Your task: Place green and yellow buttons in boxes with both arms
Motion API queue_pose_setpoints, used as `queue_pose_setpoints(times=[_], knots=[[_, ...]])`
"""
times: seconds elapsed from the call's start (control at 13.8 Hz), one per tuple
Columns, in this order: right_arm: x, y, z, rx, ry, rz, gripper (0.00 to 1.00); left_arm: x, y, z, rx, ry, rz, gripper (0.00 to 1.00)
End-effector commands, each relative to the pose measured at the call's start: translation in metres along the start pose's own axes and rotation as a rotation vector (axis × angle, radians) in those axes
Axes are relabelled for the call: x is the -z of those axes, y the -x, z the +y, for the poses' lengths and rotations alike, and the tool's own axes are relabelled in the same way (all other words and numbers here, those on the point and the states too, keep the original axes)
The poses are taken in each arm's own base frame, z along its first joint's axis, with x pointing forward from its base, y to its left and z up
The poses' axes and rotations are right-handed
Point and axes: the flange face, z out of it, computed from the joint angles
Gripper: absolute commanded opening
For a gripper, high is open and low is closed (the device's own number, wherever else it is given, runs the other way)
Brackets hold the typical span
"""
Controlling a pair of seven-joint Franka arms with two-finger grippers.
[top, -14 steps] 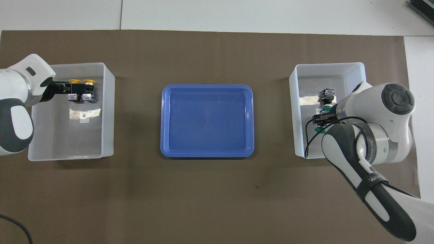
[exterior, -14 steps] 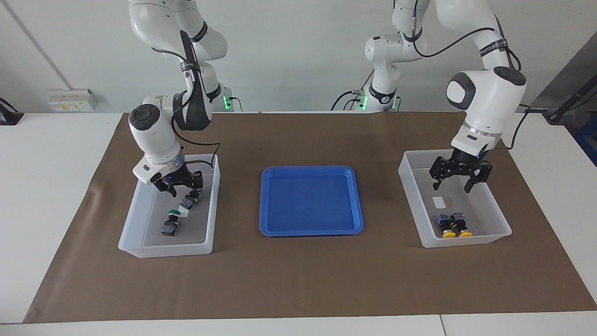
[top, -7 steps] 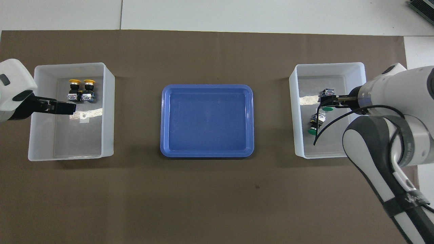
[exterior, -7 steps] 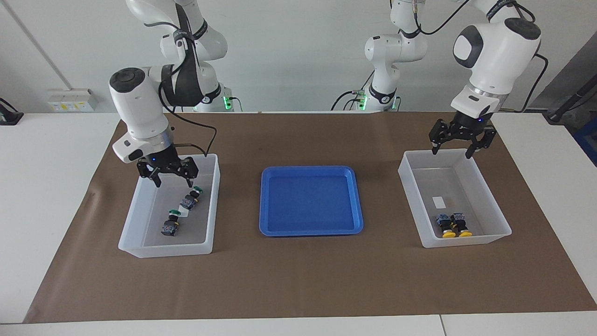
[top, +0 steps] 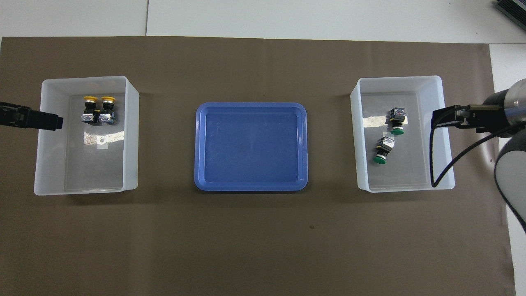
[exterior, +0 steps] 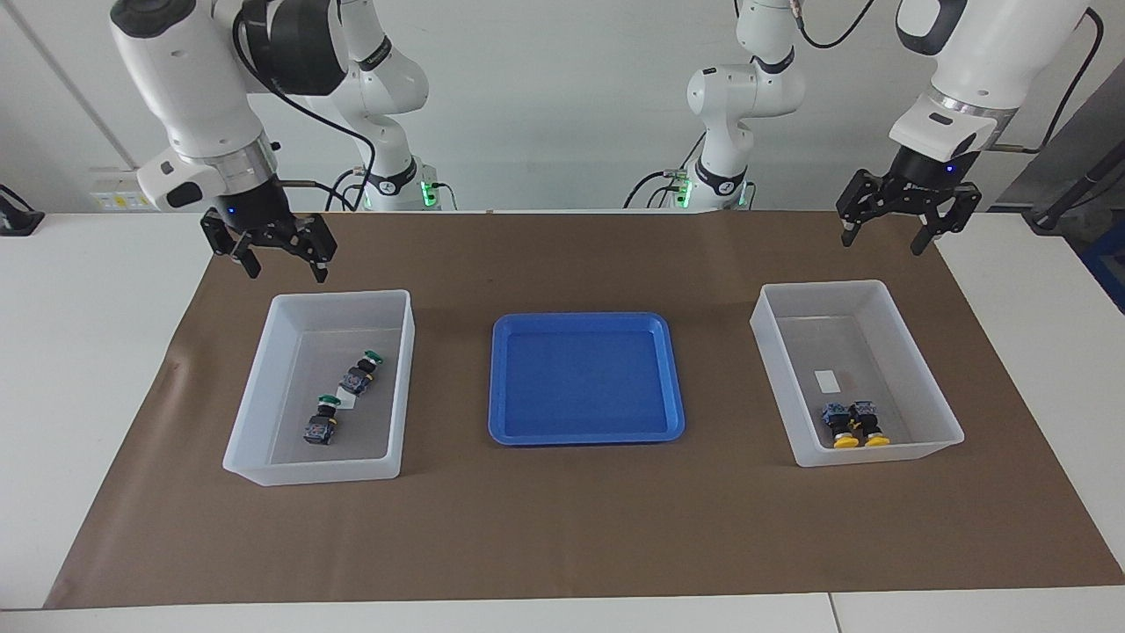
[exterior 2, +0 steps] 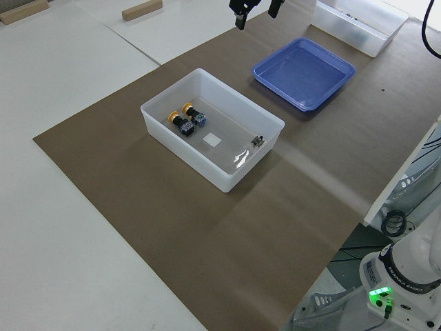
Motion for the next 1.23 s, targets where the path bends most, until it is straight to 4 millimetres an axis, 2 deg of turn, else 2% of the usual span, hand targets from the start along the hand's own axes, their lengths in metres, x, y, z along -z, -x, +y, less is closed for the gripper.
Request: queue_pose_setpoints(times=[0.0,0.07,0.14,0.43,1.16], knots=[[0.03,0.002,0.016,-0.036,0.003,-0.012,1.0,0.005,-0.016,-0.003,0.01,-0.019,-0.062,1.0],[0.032,0.005,0.025,-0.052,-0.004,-0.023,1.0,0.008,-0.012,-0.001,0.02,-0.023,-0.061,1.0],[0.029,0.006,0.026,-0.053,-0.003,-0.031,1.0,0.003,0.001,0.003,0.071,-0.018,-0.106,1.0],[0.026,0.012,0.021,-0.041,0.008,-0.04,1.0,0.001,0.03,0.014,0.11,-0.014,-0.124,1.0],[0.027,0.014,0.015,-0.01,0.014,-0.047,1.0,0.001,0.027,0.011,0.062,-0.016,-0.084,1.0]])
